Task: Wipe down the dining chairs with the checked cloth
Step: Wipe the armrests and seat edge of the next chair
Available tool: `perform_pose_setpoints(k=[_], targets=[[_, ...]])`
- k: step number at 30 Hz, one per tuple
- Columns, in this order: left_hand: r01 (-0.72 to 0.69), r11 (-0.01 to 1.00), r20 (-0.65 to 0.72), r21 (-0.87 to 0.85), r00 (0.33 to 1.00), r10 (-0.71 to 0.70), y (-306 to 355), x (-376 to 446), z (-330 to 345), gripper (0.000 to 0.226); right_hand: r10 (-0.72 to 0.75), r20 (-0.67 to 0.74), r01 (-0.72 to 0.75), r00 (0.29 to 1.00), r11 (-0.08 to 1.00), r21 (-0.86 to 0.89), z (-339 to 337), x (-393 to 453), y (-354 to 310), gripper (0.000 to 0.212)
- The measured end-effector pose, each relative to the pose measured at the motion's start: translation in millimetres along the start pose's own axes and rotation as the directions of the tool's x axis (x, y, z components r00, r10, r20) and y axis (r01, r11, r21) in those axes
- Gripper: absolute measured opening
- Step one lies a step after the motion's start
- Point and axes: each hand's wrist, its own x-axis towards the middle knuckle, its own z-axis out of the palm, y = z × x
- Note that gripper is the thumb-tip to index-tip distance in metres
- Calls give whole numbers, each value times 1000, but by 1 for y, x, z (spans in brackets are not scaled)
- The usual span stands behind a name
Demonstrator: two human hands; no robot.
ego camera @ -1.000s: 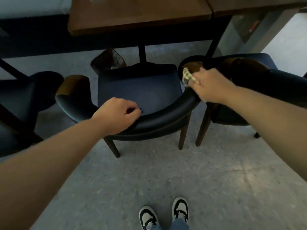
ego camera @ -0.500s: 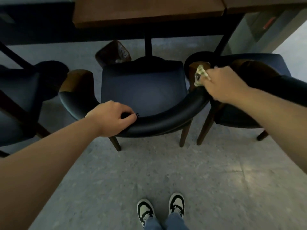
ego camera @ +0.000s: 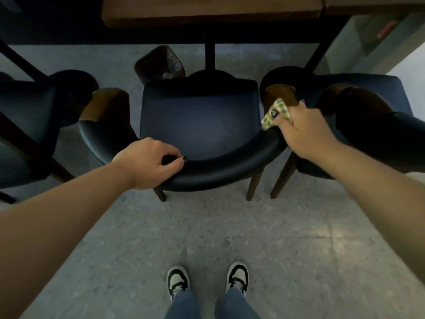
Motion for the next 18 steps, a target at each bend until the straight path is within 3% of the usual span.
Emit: perform_pose_setpoints(k=[5, 9, 12, 15, 18], targets=[[-13, 1000, -24, -22, 1000, 13, -2, 0, 1, 29, 24, -216, -28, 976, 1000, -15, 33, -24, -34, 29], [-39, 998, -70, -49, 997, 35, -6, 0, 5, 28, -16, -277, -15, 961, 994, -112, 55, -56, -73, 18], [-116, 988, -94, -103, 990, 106, -13, -1, 1, 23, 3, -290, -54, 957, 984, -168, 76, -67, -98, 28], [-146, 977, 63, 153, 988, 138, -46, 7, -27, 27, 111, -299, -163, 948, 974, -157, 85, -68, -118, 20], [-63, 973, 197, 220, 980, 19, -105, 18, -58, 36, 209, -357, -264, 911, 958, -113, 91, -70, -142, 16]])
